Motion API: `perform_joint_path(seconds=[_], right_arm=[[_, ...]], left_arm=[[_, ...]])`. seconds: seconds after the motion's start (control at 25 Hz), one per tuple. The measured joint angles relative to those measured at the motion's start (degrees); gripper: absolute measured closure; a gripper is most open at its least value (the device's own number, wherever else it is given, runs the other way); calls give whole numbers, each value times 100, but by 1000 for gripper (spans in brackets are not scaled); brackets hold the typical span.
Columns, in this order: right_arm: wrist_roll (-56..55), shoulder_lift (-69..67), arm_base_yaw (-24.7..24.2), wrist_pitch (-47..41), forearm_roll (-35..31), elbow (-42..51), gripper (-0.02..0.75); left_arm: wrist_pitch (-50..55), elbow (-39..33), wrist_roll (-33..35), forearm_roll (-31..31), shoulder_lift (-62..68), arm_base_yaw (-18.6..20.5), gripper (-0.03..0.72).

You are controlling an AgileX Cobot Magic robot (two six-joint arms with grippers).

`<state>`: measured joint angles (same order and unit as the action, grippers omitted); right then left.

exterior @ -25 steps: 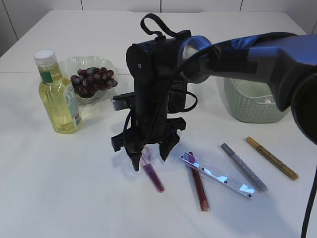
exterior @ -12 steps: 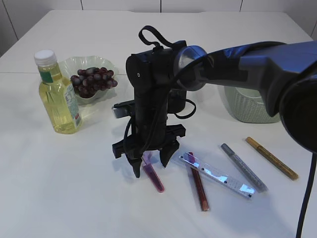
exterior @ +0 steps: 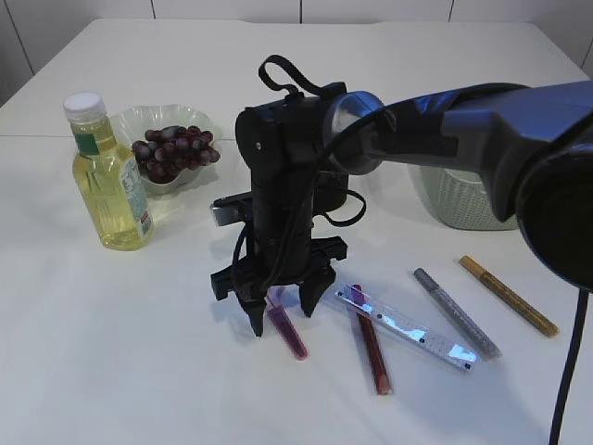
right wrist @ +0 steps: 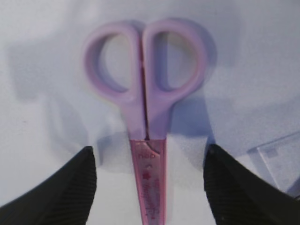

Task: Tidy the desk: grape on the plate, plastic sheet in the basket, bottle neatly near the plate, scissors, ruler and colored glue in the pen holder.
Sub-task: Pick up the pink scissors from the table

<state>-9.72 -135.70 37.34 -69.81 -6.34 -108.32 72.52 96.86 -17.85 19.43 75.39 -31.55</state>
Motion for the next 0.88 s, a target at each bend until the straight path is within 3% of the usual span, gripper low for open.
perform_joint_path(seconds=[0.88], right_arm=[[11,-28,0,0,184,-2,181]], left_arm=[[0,0,22,0,0,0,448]])
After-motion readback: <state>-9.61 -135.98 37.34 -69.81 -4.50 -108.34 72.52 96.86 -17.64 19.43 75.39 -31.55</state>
